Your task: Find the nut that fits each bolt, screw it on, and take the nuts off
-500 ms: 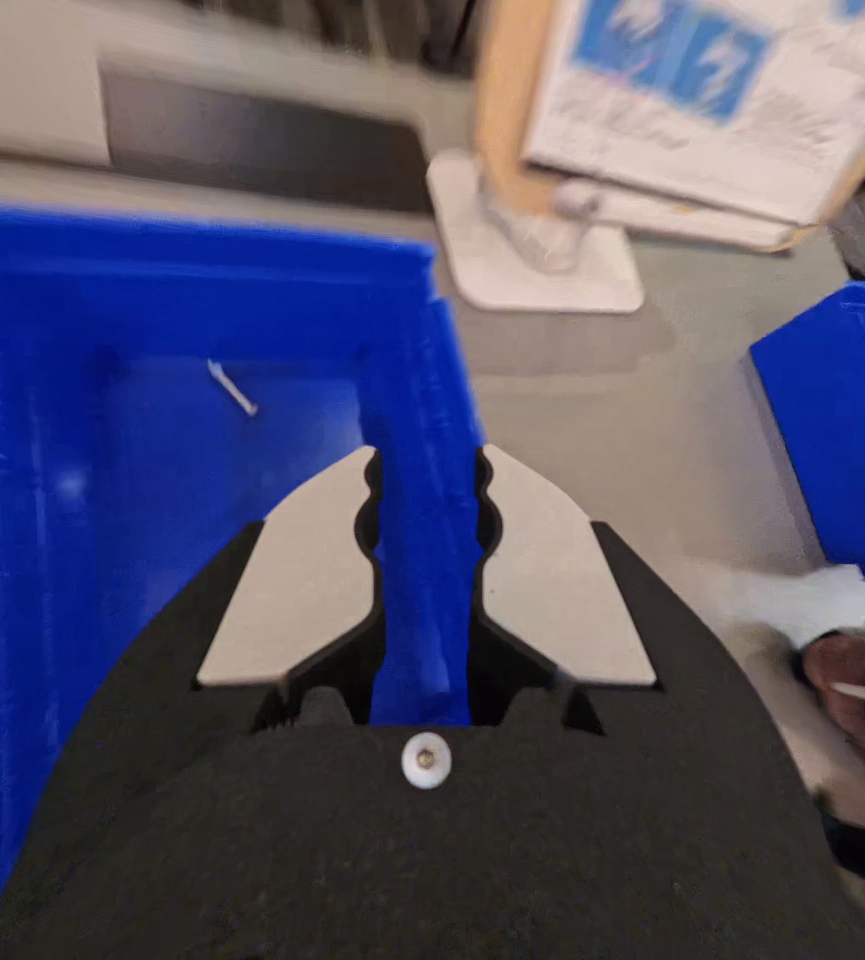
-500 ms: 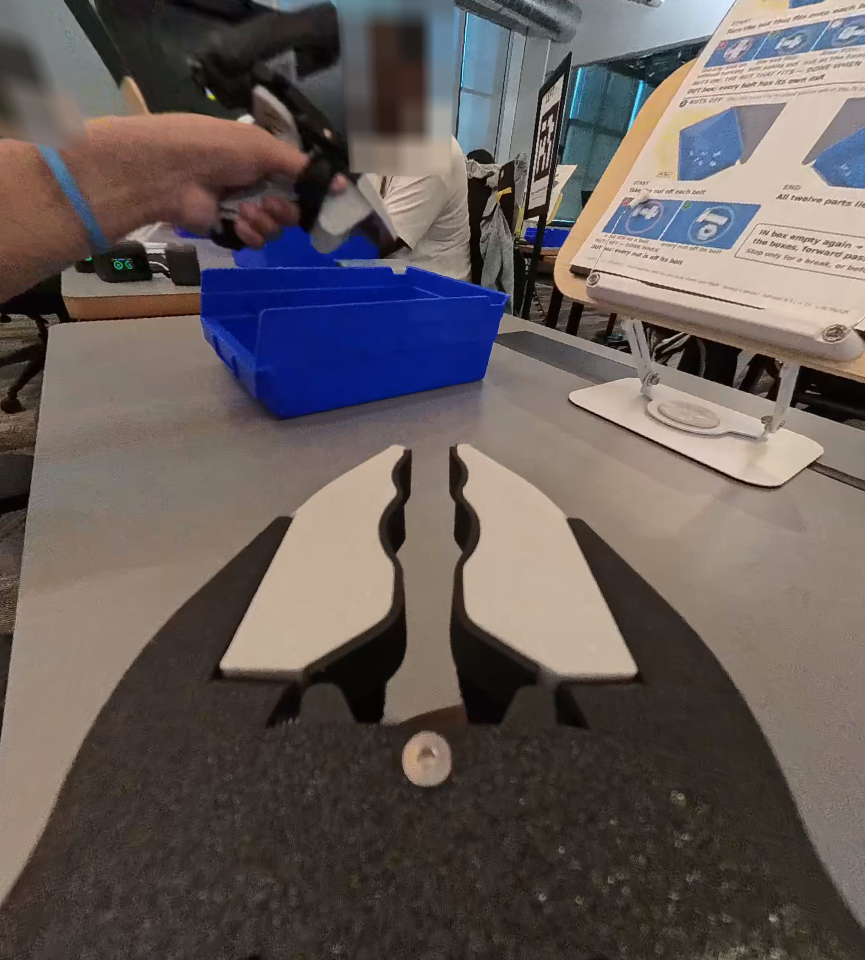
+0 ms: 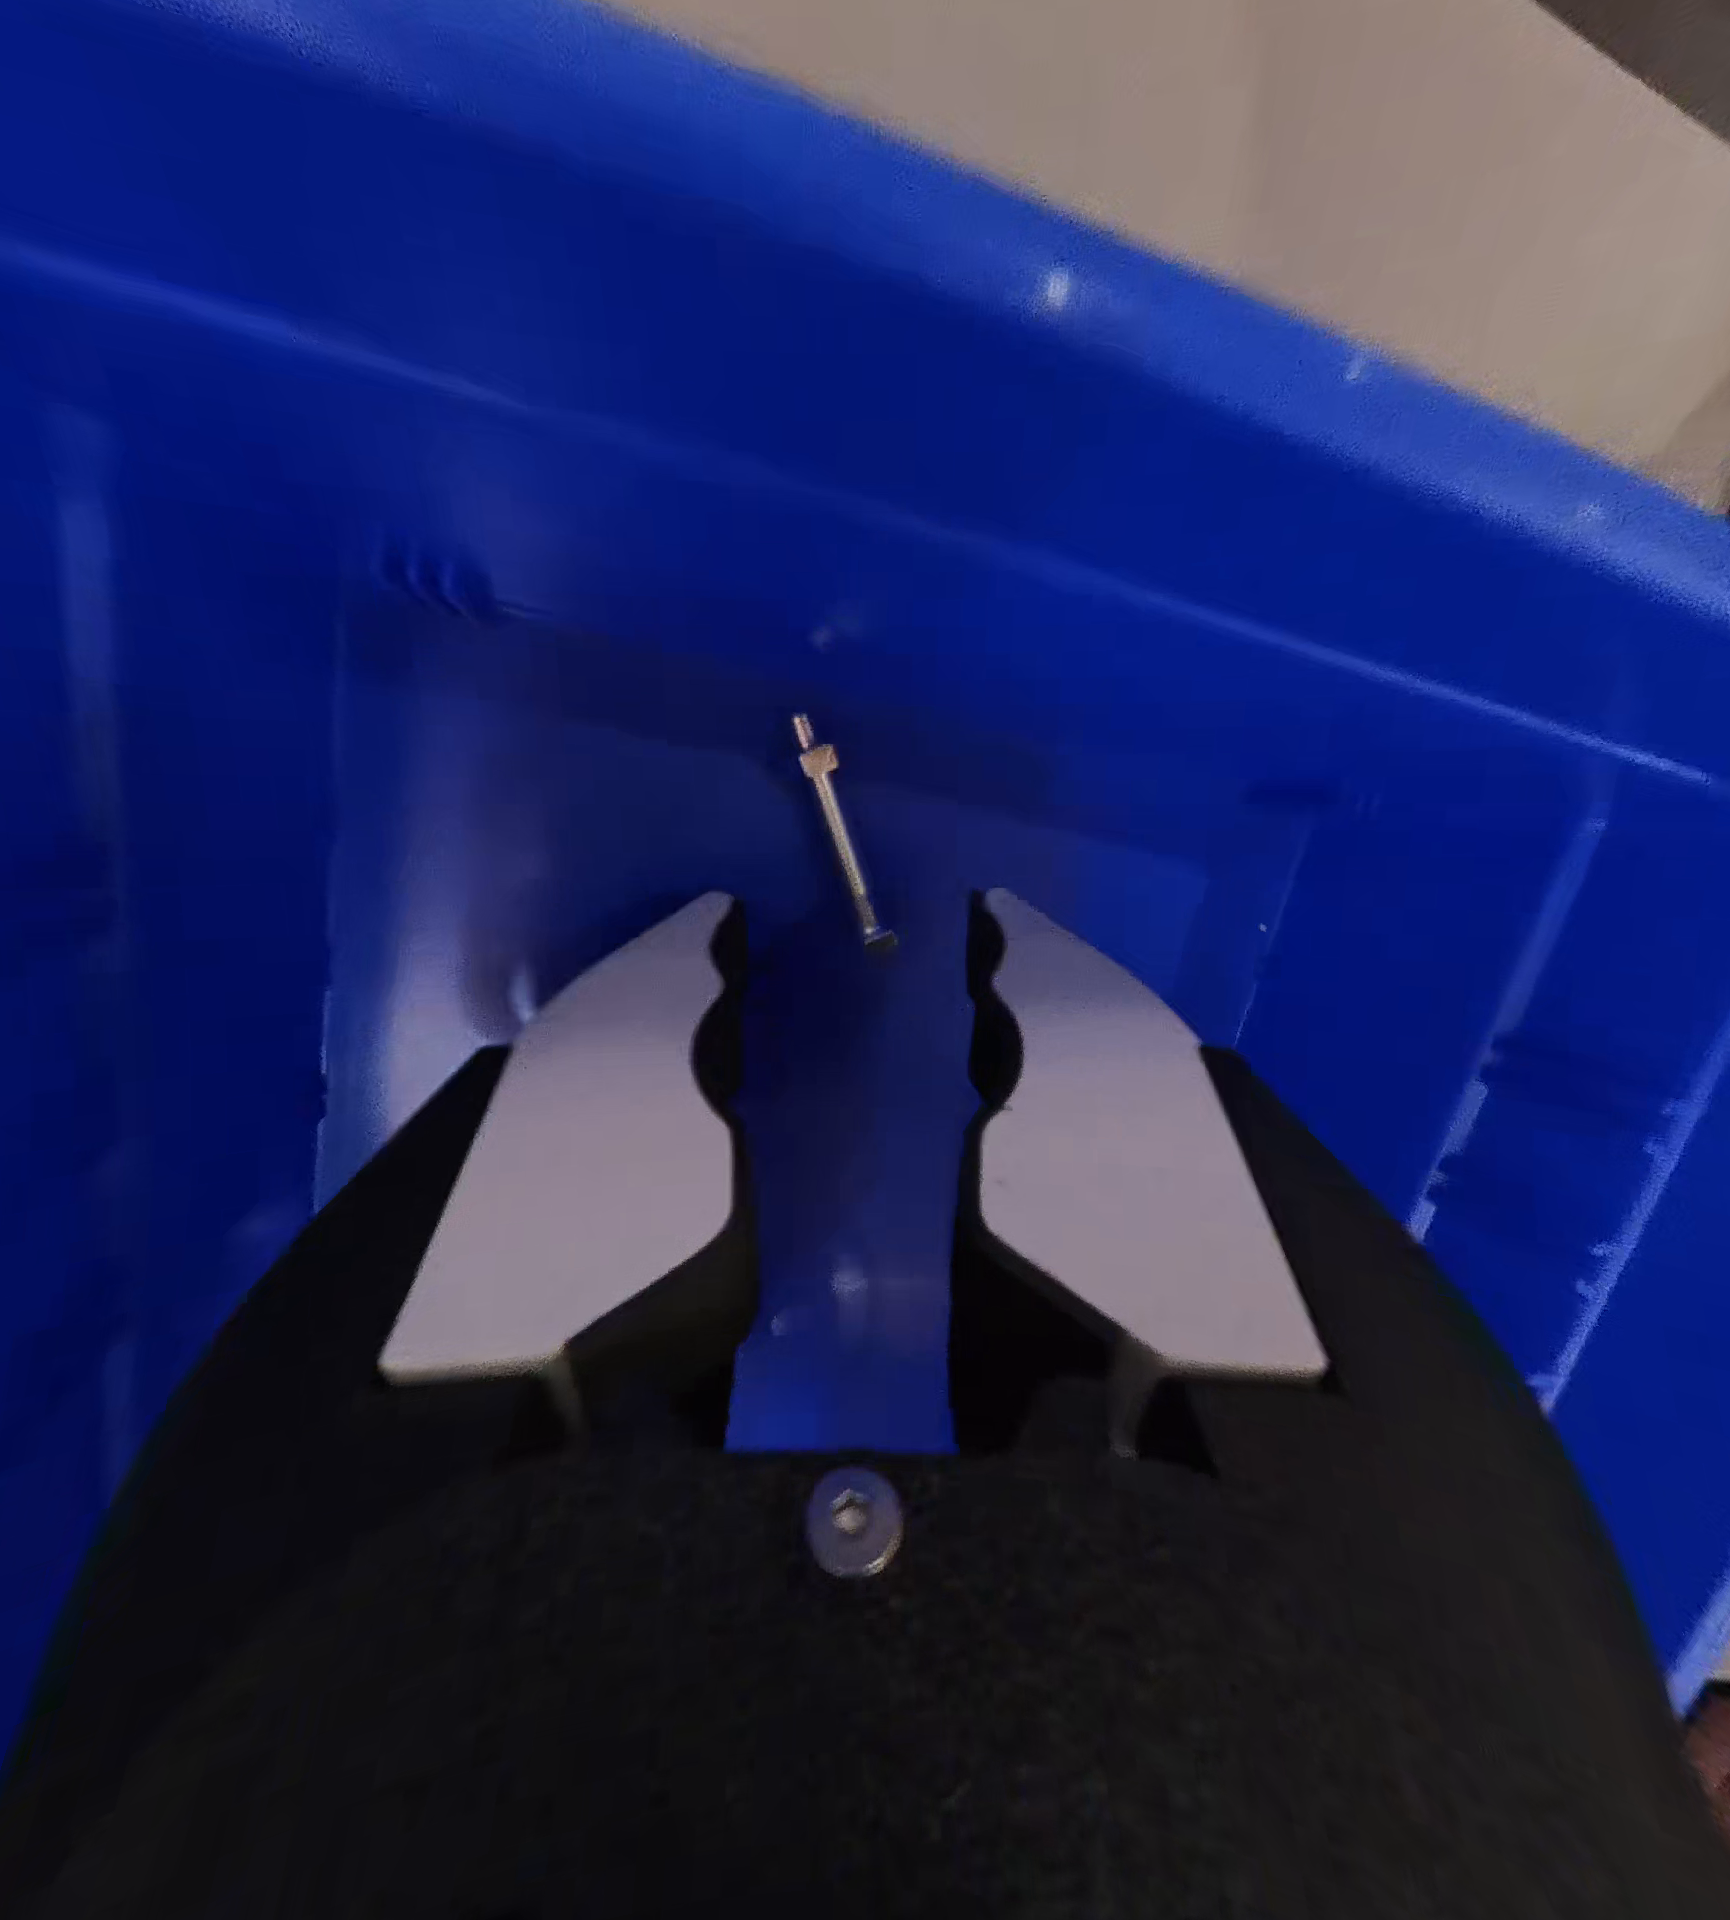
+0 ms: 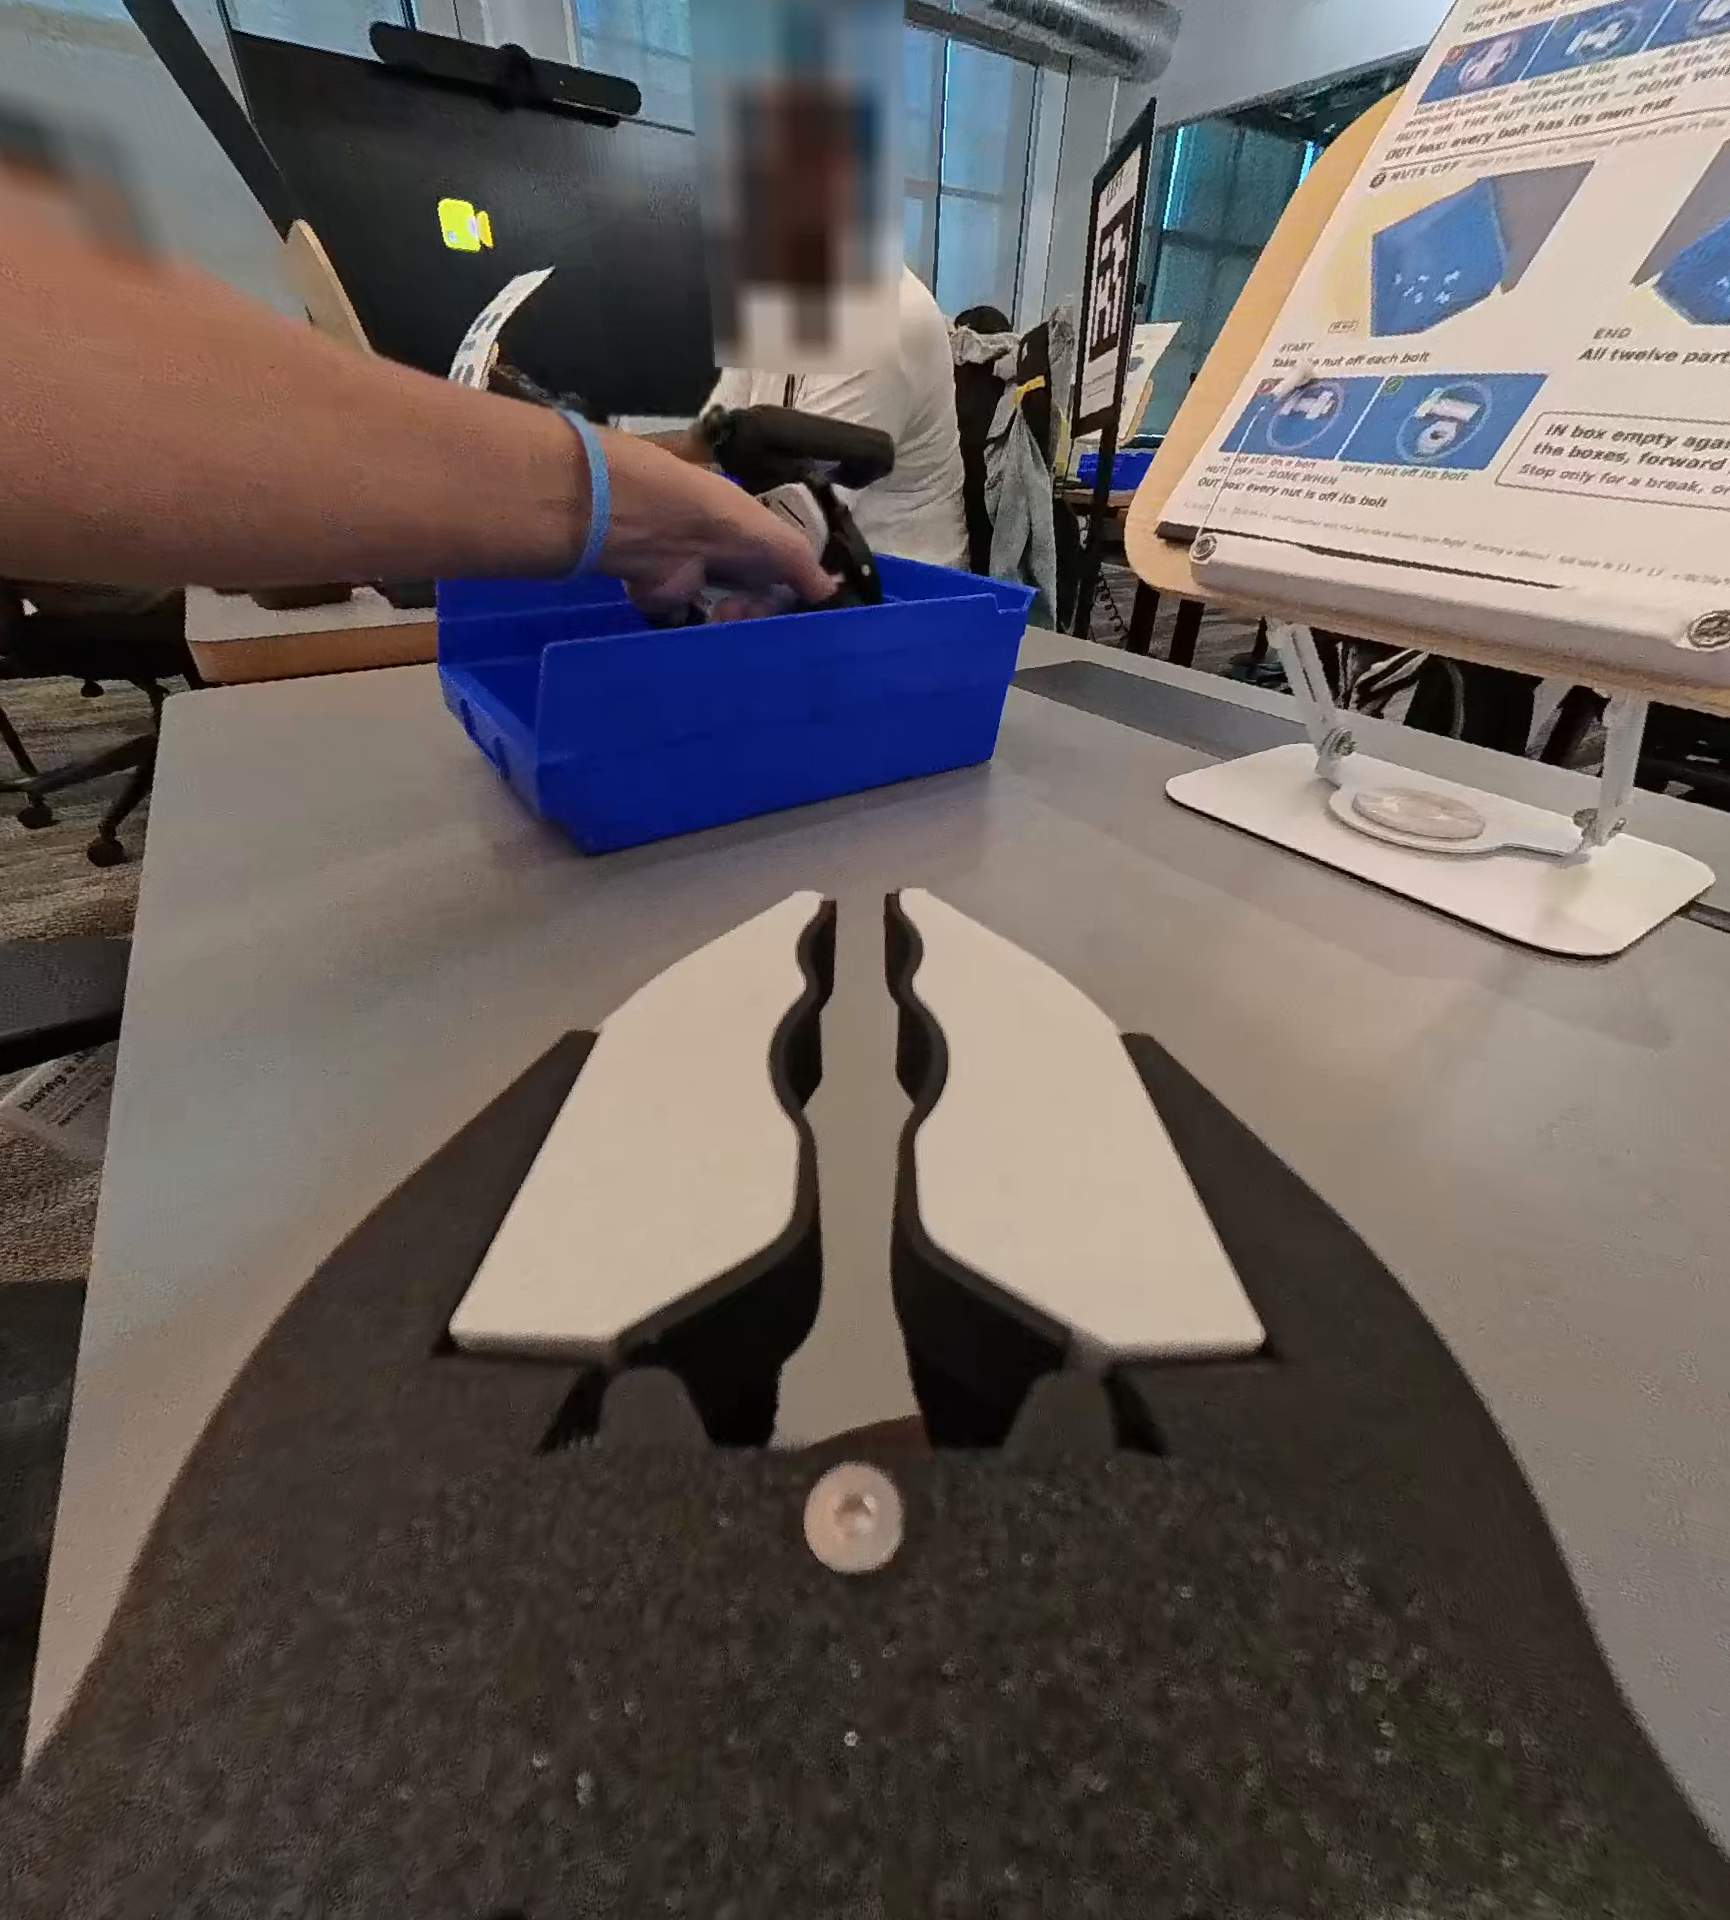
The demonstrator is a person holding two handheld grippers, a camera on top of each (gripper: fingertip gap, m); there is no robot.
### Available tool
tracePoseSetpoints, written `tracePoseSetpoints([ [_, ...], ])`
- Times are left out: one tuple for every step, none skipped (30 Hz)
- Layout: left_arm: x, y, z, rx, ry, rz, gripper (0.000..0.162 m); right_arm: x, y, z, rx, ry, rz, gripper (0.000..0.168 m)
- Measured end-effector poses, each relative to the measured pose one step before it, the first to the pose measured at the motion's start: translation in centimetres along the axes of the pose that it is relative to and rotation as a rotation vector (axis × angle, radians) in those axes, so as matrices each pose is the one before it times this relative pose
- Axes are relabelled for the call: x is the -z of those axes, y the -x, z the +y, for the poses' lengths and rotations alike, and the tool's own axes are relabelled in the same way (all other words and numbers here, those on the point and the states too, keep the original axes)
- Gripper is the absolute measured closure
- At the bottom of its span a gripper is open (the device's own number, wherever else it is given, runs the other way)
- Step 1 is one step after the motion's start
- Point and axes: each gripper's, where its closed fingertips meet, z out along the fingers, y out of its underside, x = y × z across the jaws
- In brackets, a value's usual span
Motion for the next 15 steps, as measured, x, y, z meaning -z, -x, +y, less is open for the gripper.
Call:
tracePoseSetpoints([
  [-0.01,0.062,-0.073,0.0039,0.0043,-0.0143,0.119,-0.028,0.016,0.028,-0.0007,0.0021,-0.0017,0.159],
  [-0.038,0.162,0.002,-0.0003,0.0074,-0.0194,0.116,-0.014,0.012,0.014,-0.0004,0.0011,-0.0011,0.16],
  [-0.057,0.116,-0.04,-0.0047,0.0064,-0.0157,0.118,-0.006,0.014,-0.001,0.0008,0.0,0.0001,0.16],
  [-0.048,0.122,-0.099,-0.0058,0.004,-0.0161,0.119,-0.006,0.014,-0.001,0.0016,0.0,-0.0003,0.16],
  [-0.067,0.146,-0.109,-0.0058,0.0037,-0.0169,0.121,-0.009,0.046,-0.007,0.0017,0.0003,-0.0011,0.16],
  [-0.082,0.28,-0.079,-0.0102,0.0028,-0.027,0.126,-0.006,0.052,0.008,0.0018,0.0007,-0.0017,0.16],
  [-0.087,0.344,-0.059,-0.0182,0.001,-0.0339,0.133,-0.018,0.05,0.014,0.0014,0.0011,-0.0022,0.16],
  [-0.079,0.154,0.019,-0.0286,0.0004,-0.0233,0.146,-0.001,0.055,0.006,0.0009,0.0005,-0.002,0.16],
  [-0.059,-0.067,0.087,-0.0369,0.0016,-0.0107,0.157,0.005,0.017,-0.015,0.0002,-0.0004,-0.0009,0.16],
  [-0.005,0.009,0.103,-0.0324,0.0027,-0.0135,0.157,0.003,-0.002,-0.006,-0.0003,-0.0005,-0.0003,0.16],
  [0.041,0.017,0.138,-0.0354,0.0046,-0.0076,0.157,0.009,-0.002,-0.018,-0.0016,-0.0015,-0.0007,0.16],
  [0.06,0.07,0.186,-0.0341,0.0018,-0.0038,0.157,0.018,-0.029,-0.014,-0.003,-0.002,-0.0001,0.16],
  [0.136,0.195,0.152,-0.0299,-0.0096,-0.0047,0.157,0.023,-0.049,-0.024,-0.0037,-0.002,0.0002,0.16],
  [0.352,0.218,-0.045,-0.0267,-0.0382,-0.0017,0.157,0.035,-0.035,-0.03,-0.0039,-0.0024,0.0002,0.16],
  [0.633,-0.132,-0.177,-0.0181,-0.0626,0.0262,0.157,0.034,-0.02,-0.023,-0.0042,-0.0026,-0.0009,0.16],
])
